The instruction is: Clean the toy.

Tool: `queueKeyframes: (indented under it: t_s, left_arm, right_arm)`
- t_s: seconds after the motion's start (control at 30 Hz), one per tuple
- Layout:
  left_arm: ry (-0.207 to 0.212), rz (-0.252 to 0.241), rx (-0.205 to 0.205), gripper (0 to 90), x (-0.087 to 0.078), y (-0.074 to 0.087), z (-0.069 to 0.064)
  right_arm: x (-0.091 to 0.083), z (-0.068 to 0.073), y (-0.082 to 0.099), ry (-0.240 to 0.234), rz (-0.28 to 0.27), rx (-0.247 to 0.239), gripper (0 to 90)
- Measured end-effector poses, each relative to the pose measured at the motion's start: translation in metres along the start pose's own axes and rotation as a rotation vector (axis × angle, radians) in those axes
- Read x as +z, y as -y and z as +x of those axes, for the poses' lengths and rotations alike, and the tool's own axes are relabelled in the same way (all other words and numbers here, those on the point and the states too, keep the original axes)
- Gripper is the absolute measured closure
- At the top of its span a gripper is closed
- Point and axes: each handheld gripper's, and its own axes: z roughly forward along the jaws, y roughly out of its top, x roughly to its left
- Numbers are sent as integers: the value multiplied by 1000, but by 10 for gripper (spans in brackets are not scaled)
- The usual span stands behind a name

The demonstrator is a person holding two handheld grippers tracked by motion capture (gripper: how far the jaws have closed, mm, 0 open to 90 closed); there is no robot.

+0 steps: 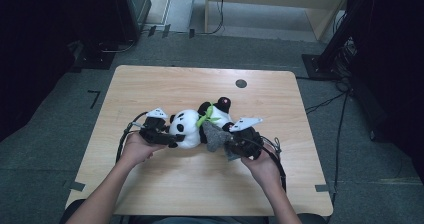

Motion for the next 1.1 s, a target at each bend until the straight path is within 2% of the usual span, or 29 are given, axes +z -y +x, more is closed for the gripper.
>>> queueKeyframes:
  t_s: [0.23,0.53,0.7,0.83,1.1]
  left_arm:
    - [7,-15,-18,451,0,1,1]
    - [11,-32,-31,442,0,3,2]
    - [-4,-34,-13,431,0,4,0]
    - [-6,-41,-18,430,0,5,0]
    - [-7,-67,-28,417,-2,8,1]
  right_arm:
    - [-23,-20,3,51,-48,53,779]
    - [-36,-40,7,115,-90,117,778]
    - [-45,-55,12,157,-125,172,779]
    - [-45,-71,16,160,-144,216,779]
    - [-35,-98,21,178,-149,254,777]
